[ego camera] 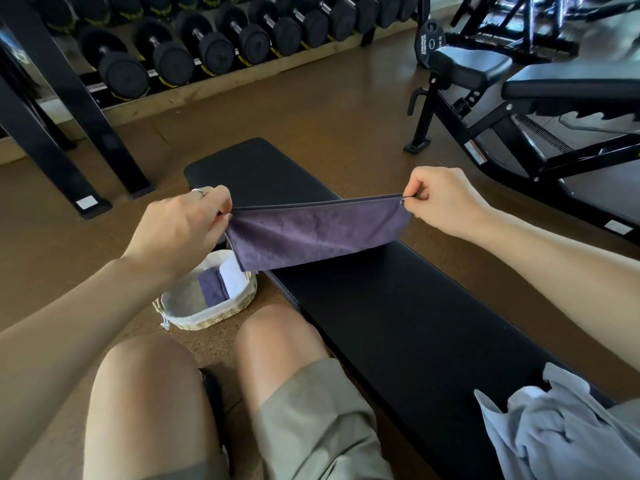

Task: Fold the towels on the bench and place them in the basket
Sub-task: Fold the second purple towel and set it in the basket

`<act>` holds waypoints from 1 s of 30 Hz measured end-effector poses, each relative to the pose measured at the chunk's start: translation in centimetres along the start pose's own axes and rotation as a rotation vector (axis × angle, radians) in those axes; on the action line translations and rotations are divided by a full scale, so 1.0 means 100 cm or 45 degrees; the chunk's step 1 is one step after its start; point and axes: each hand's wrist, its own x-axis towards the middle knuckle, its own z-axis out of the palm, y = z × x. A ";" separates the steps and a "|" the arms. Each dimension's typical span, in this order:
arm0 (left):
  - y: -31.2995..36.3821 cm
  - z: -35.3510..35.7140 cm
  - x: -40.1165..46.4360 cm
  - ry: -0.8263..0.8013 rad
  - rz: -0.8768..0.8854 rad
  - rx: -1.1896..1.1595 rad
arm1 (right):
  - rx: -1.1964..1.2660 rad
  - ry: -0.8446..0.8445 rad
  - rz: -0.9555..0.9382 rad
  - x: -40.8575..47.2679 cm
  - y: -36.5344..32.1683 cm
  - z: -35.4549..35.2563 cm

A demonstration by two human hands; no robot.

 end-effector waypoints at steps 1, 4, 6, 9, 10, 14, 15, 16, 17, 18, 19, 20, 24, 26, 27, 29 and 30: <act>0.000 -0.002 0.001 -0.009 0.001 0.009 | 0.025 0.000 0.037 0.002 -0.002 -0.002; -0.001 -0.009 0.005 -0.004 0.000 0.039 | 0.040 0.008 0.105 0.010 -0.008 -0.011; 0.000 -0.013 0.008 0.015 0.007 0.059 | 0.031 0.010 0.121 0.015 -0.012 -0.016; 0.001 -0.018 0.010 0.030 0.006 0.073 | 0.046 0.002 0.122 0.019 -0.018 -0.021; 0.001 -0.018 0.010 0.033 0.001 0.071 | 0.055 0.003 0.120 0.020 -0.020 -0.020; 0.001 -0.018 0.008 0.014 -0.009 0.046 | 0.039 -0.024 0.114 0.020 -0.025 -0.017; 0.000 -0.019 0.007 -0.004 -0.018 0.048 | 0.024 -0.036 0.116 0.020 -0.025 -0.016; -0.001 -0.019 0.007 -0.015 -0.029 0.052 | 0.011 -0.045 0.117 0.021 -0.027 -0.015; -0.002 -0.019 0.008 -0.021 -0.042 0.061 | 0.004 -0.050 0.113 0.021 -0.028 -0.015; -0.003 -0.021 0.010 -0.018 -0.056 0.066 | 0.009 -0.045 0.110 0.022 -0.030 -0.016; -0.004 -0.024 0.013 -0.004 -0.071 0.064 | 0.027 -0.029 0.106 0.024 -0.033 -0.018; -0.005 -0.028 0.017 0.020 -0.083 0.056 | 0.054 -0.002 0.101 0.027 -0.036 -0.022; -0.011 -0.052 0.035 0.180 -0.119 0.053 | 0.260 0.247 0.046 0.045 -0.050 -0.044; -0.017 -0.060 0.043 0.225 -0.137 0.089 | 0.246 0.322 -0.017 0.054 -0.055 -0.051; -0.019 -0.062 0.047 0.218 -0.142 0.121 | 0.196 0.300 -0.040 0.057 -0.058 -0.052; -0.023 -0.066 0.056 0.208 -0.148 0.132 | 0.171 0.305 -0.075 0.062 -0.060 -0.053; -0.025 -0.069 0.061 0.229 -0.155 0.127 | 0.176 0.346 -0.091 0.067 -0.061 -0.055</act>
